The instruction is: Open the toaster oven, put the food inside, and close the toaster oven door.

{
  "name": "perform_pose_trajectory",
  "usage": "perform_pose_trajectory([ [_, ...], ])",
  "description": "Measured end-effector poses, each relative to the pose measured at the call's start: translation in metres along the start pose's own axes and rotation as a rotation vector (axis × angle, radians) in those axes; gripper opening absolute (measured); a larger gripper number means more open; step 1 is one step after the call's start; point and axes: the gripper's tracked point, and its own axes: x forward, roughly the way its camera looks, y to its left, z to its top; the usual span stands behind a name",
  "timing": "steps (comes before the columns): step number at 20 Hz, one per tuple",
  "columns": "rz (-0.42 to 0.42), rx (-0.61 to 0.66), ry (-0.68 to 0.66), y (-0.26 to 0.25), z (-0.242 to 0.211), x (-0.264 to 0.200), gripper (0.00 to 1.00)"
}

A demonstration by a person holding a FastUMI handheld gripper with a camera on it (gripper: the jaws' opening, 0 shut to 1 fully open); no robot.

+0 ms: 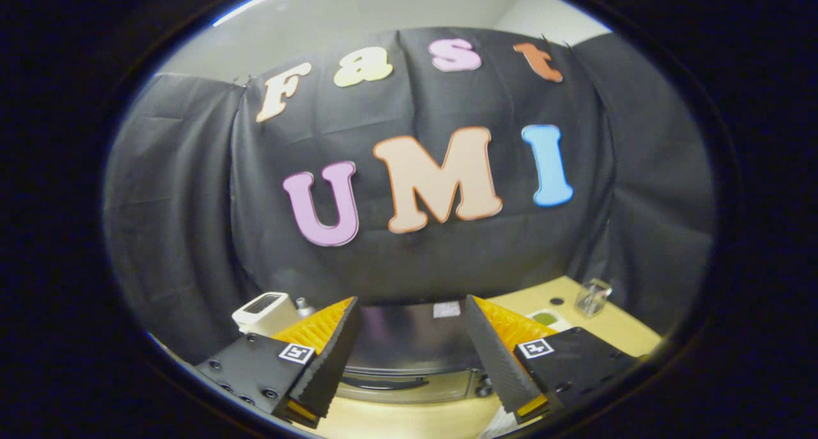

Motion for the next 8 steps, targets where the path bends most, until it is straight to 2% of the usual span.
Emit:
perform_pose_trajectory([
  [8, -0.008, -0.008, -0.040, 0.003, 0.010, -0.030, 0.99],
])
